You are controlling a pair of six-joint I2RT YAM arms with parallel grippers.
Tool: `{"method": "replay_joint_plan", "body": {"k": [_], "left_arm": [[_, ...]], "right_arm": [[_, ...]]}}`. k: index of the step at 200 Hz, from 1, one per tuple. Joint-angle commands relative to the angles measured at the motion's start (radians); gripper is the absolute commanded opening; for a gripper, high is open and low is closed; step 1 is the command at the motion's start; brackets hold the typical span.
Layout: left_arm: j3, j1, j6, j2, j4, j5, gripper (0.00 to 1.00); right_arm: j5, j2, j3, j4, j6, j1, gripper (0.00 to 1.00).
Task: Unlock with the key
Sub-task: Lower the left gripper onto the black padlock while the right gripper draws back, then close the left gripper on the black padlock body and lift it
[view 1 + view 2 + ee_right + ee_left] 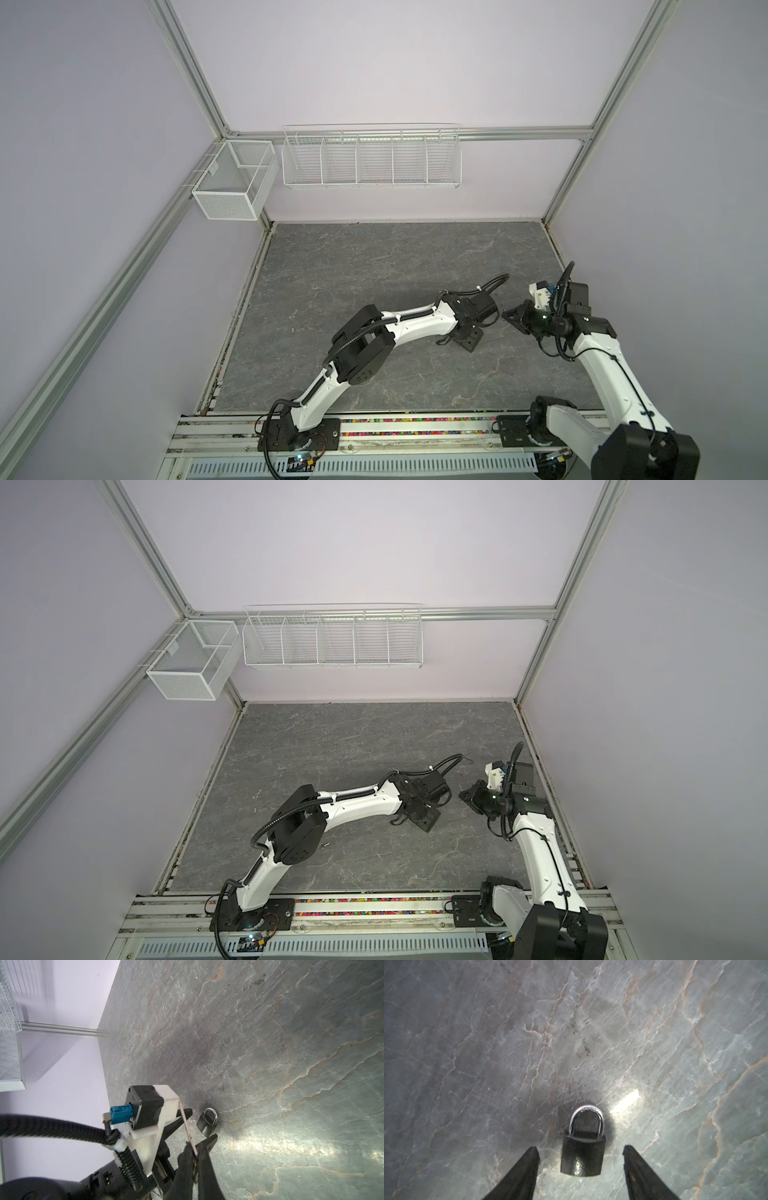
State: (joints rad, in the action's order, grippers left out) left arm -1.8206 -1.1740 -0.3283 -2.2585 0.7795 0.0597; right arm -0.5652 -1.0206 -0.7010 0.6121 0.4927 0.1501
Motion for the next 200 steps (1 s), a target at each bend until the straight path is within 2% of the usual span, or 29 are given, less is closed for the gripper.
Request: {"method": "replay_joint_plan", "body": {"k": [1,57,70,83,122,137,176,200], "left_arm": [[-0.053,-0.013,0.015,-0.04,0.041,0.027,0.62],[-0.068,-0.016,0.021,-0.073,0.059,0.063,0.55],[-0.066,-0.016,0.021,-0.073,0.06,0.076,0.5],[-0.06,-0.016,0.015,-0.069,0.065,0.096,0.49],[-0.002,-0.016,0.004,-0.035,0.061,0.11,0.46],[0.013,-0.015,-0.012,-0.026,0.079,0.135,0.42],[0.134,0.006,-0.107,0.049,0.051,0.143,0.37],[0.254,0.032,-0.177,0.122,0.013,0.157,0.34]], "right_arm": [[-0.008,-0.001,0.014,-0.013,-0.023,0.005,0.06],[-0.005,-0.003,0.017,-0.014,-0.022,0.005,0.06],[-0.009,0.0,0.018,-0.019,-0.022,0.005,0.06],[-0.002,0.004,0.02,-0.02,-0.02,0.005,0.06],[-0.004,0.001,0.023,-0.024,-0.022,0.005,0.06],[-0.014,-0.004,0.03,-0.039,-0.016,0.005,0.06],[-0.031,-0.024,0.045,-0.08,0.001,-0.004,0.06],[-0.015,-0.04,0.035,-0.085,-0.005,-0.05,0.06]]}}
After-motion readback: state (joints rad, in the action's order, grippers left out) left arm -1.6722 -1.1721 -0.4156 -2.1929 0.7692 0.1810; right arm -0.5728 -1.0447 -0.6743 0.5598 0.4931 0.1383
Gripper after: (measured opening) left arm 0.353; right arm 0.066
